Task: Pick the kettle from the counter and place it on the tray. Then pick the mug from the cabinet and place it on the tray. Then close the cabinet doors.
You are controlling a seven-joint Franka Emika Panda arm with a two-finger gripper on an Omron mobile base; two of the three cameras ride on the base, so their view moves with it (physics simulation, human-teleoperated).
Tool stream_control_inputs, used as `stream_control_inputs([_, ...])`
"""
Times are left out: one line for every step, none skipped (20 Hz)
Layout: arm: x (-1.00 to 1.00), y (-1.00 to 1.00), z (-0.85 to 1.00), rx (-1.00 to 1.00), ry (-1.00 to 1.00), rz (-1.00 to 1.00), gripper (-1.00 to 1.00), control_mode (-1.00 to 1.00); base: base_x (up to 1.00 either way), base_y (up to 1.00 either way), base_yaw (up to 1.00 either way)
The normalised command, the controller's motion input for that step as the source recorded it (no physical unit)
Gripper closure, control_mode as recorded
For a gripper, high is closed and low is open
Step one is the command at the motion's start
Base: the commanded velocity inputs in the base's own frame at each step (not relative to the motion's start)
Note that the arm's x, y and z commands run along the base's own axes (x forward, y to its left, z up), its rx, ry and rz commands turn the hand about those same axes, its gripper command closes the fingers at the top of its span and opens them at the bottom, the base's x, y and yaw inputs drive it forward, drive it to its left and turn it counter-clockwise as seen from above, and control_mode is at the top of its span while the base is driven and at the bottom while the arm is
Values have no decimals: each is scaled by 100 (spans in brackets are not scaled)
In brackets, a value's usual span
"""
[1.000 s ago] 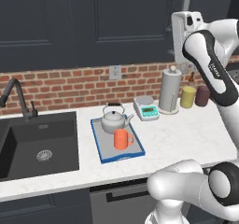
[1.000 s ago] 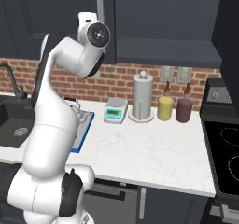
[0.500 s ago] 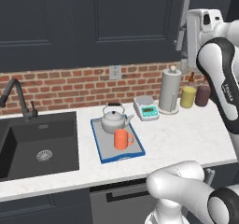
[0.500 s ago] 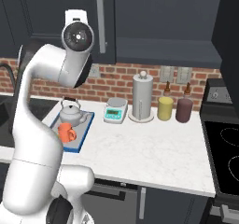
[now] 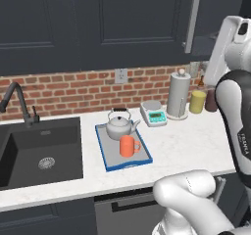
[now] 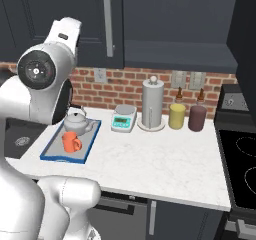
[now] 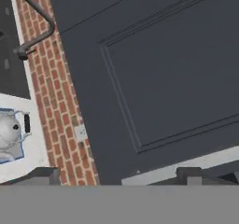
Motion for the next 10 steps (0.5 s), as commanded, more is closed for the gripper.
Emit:
stream_control_inputs([-83, -9, 6, 53, 0, 0, -100, -100, 0, 0, 0])
stream_control_inputs([-76, -3, 4, 52, 0, 0, -100, -100, 0, 0, 0])
stream_control_inputs([-68, 0, 0, 52, 0, 0, -100, -100, 0, 0, 0])
stream_control_inputs([-57, 0, 0, 52, 0, -2, -100, -100, 0, 0, 0])
stream_control_inputs([-52, 0, 0, 52, 0, -3, -100, -100, 0, 0, 0])
stream_control_inputs([-44, 0, 0, 52, 0, -8, -100, -100, 0, 0, 0])
stream_control_inputs([-40, 0, 0, 52, 0, -11, -100, -100, 0, 0, 0])
stream_control_inputs([-41, 0, 0, 52, 0, -15, -100, -100, 0, 0, 0])
stream_control_inputs([-44, 1, 0, 52, 0, -21, -100, -100, 0, 0, 0])
stream_control_inputs([-37, 7, 0, 47, 3, -28, -100, -100, 0, 0, 0])
